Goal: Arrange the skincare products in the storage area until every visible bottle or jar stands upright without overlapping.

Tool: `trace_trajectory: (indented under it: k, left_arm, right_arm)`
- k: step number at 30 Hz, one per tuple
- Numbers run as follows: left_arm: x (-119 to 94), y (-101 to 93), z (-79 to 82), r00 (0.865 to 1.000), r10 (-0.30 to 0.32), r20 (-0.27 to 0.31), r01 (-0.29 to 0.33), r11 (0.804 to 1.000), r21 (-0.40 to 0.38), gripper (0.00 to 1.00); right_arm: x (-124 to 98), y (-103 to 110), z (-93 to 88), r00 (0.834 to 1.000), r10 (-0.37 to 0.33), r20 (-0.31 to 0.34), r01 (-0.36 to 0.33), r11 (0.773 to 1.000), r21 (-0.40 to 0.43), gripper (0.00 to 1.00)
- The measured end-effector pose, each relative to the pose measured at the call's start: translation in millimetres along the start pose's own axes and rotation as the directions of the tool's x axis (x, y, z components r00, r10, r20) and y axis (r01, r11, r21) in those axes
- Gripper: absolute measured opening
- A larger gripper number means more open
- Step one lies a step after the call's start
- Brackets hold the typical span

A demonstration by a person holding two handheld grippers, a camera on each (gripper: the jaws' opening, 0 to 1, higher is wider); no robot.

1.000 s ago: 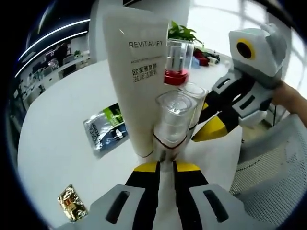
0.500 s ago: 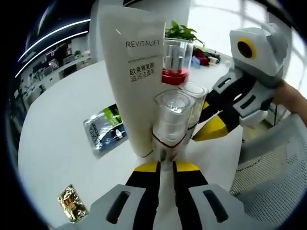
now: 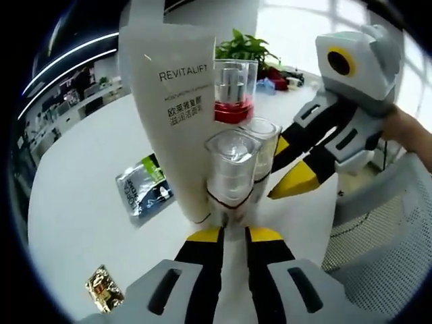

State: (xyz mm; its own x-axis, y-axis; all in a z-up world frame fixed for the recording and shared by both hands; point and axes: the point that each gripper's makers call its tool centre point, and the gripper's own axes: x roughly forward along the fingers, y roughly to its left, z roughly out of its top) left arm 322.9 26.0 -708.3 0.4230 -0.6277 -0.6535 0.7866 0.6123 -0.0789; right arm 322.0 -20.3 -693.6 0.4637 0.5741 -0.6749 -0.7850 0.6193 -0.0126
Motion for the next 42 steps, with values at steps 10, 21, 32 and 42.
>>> trace_trajectory:
  k: [10, 21, 32, 42]
  left_arm:
    - [-12.1, 8.0, 7.4, 0.999, 0.027, 0.030, -0.027, 0.999, 0.017, 0.20]
    - [-30.2, 13.1, 13.9, 0.998, 0.038, 0.051, -0.040, 0.998, 0.048, 0.33]
    - [-61.1, 27.4, 23.5, 0.991, 0.074, 0.107, -0.082, 0.995, 0.063, 0.46]
    - [-86.9, 37.3, 22.5, 0.985, 0.108, 0.133, -0.116, 0.991, 0.059, 0.61]
  right_arm:
    - [-9.7, -1.7, 2.9, 1.000, -0.026, 0.015, 0.026, 1.000, 0.003, 0.22]
    - [-23.0, -3.6, 17.2, 0.996, -0.060, 0.058, 0.060, 0.998, 0.002, 0.38]
    - [-36.3, -3.1, 31.3, 0.993, -0.082, 0.091, 0.082, 0.997, -0.001, 0.59]
    - [-44.2, 3.3, 41.4, 0.993, -0.076, 0.095, 0.079, 0.997, -0.024, 0.74]
